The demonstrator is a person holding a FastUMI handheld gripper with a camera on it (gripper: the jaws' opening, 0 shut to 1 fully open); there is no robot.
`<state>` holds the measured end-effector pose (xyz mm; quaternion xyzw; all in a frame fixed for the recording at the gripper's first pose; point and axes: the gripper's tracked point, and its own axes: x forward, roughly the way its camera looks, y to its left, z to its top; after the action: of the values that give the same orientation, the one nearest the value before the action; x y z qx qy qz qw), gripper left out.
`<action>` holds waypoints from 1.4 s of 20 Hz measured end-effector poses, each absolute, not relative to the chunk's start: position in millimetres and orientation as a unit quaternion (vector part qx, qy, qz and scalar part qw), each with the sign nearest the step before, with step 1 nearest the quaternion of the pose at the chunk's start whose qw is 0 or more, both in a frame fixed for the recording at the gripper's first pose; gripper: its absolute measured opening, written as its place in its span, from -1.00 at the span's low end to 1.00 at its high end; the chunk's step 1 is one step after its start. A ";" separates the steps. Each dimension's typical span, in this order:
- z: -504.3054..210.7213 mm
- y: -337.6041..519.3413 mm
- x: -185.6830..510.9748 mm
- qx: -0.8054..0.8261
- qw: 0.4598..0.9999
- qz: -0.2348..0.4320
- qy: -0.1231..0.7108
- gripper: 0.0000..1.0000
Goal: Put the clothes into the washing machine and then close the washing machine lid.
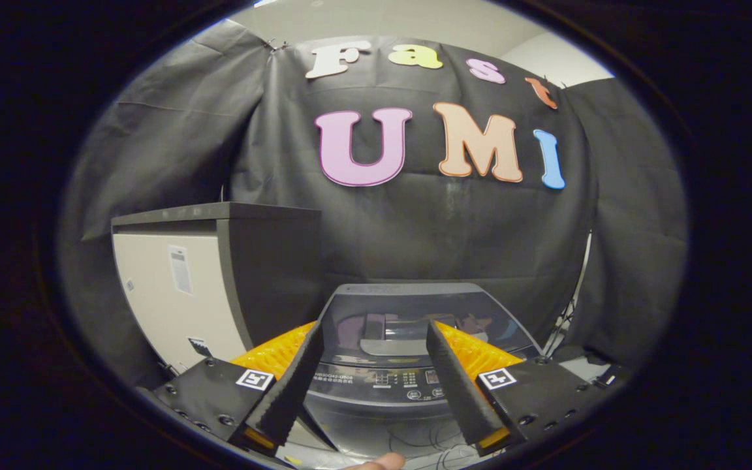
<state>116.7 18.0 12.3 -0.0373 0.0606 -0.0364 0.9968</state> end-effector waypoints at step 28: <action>92.9 -60.8 48.6 0.017 0.999 -0.024 -0.021 0.95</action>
<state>48.6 -60.8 92.9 0.0169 -0.0207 -0.0236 0.9994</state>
